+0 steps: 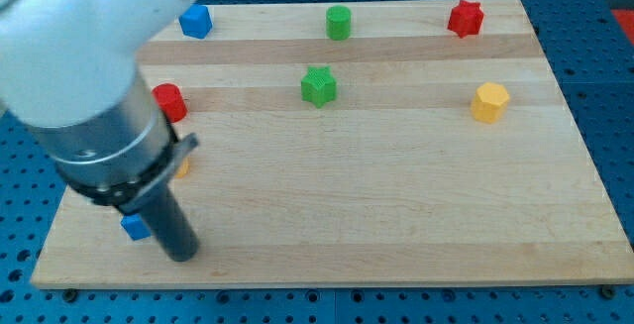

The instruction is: Move the green star to the bottom center of the board

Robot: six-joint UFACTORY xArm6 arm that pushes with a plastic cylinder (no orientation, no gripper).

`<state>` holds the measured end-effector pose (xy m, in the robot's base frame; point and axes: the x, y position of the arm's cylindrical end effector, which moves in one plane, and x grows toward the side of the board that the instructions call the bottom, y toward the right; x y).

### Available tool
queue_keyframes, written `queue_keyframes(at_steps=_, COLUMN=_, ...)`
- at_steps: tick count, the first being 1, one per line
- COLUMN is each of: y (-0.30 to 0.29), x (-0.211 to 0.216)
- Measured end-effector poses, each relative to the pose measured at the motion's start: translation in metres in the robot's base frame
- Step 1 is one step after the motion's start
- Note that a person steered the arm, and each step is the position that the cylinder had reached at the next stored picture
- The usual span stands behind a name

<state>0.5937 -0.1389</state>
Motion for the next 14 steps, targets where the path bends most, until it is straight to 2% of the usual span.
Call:
queue_keyframes(at_steps=1, y=0.03, x=-0.004)
queue_keyframes(at_steps=6, y=0.033, x=-0.204)
queue_keyframes(at_steps=8, y=0.059, x=-0.254)
queue_keyframes(at_steps=10, y=0.133, x=-0.256)
queue_keyframes(at_steps=14, y=0.135, x=-0.207)
